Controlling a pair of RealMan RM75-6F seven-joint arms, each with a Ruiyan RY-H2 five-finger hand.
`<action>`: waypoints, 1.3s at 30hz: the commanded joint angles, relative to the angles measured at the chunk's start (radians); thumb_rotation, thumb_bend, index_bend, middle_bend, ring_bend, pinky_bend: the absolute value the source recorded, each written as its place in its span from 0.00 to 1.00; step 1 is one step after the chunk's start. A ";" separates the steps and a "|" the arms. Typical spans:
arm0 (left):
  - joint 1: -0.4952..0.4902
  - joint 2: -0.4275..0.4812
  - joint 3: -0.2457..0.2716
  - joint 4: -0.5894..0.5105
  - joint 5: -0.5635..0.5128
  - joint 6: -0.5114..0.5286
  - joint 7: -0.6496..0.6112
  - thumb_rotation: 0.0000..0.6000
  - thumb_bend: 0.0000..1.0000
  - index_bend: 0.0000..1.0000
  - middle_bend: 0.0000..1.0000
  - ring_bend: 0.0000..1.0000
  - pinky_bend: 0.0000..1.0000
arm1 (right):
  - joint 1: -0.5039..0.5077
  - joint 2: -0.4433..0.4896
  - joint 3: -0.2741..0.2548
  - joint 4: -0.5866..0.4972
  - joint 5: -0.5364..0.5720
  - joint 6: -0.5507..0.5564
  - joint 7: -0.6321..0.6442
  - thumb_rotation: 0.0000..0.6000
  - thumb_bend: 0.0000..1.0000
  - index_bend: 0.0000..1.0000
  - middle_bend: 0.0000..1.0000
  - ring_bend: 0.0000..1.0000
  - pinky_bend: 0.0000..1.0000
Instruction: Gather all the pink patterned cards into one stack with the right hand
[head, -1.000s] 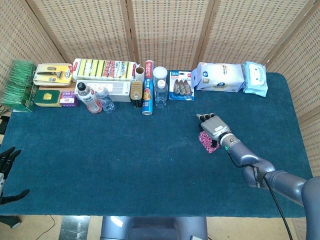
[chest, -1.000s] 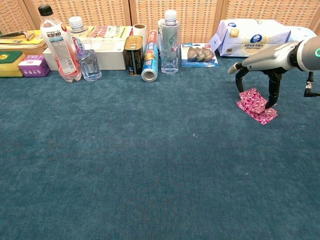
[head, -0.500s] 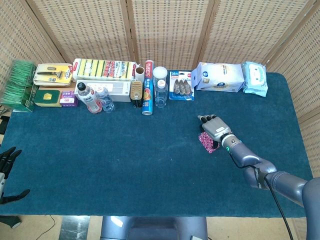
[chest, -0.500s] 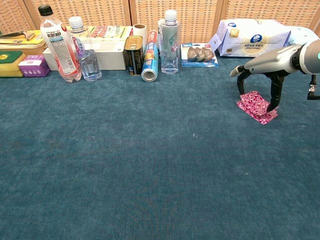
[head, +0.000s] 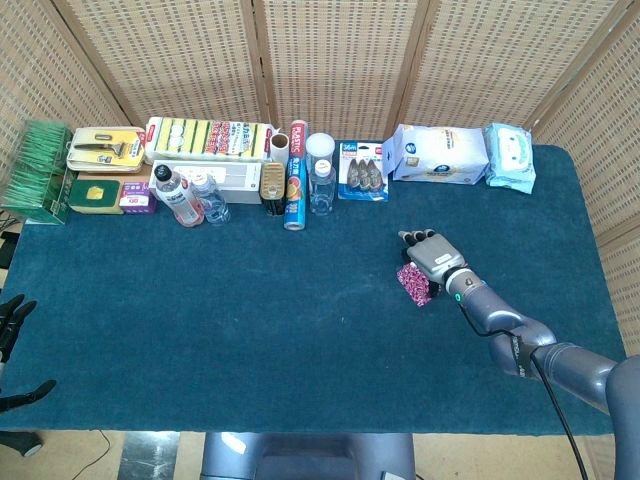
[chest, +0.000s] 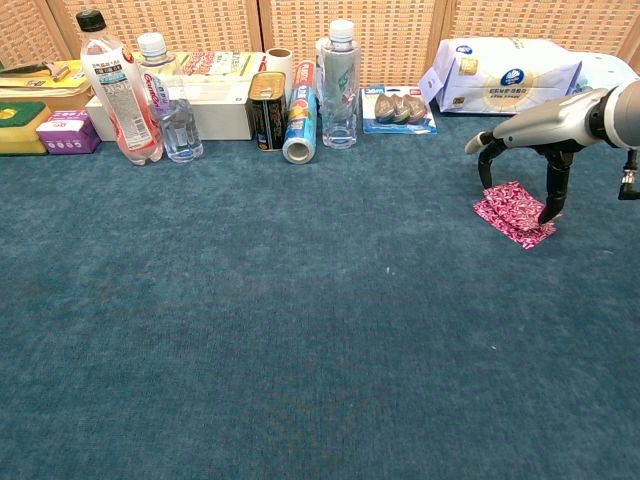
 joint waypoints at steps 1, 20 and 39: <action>0.003 -0.002 0.001 0.002 0.005 0.006 0.001 1.00 0.08 0.00 0.00 0.00 0.00 | 0.001 0.003 0.001 -0.004 0.001 0.000 0.000 1.00 0.12 0.30 0.03 0.09 0.11; 0.010 -0.007 -0.003 0.003 0.004 0.016 0.008 1.00 0.08 0.00 0.00 0.00 0.00 | 0.001 0.009 -0.002 -0.023 0.013 0.009 -0.019 1.00 0.11 0.27 0.03 0.09 0.11; 0.012 -0.005 -0.006 0.003 0.001 0.015 0.002 1.00 0.08 0.00 0.00 0.00 0.00 | 0.008 -0.003 -0.008 -0.018 -0.002 0.015 -0.038 1.00 0.12 0.22 0.03 0.09 0.11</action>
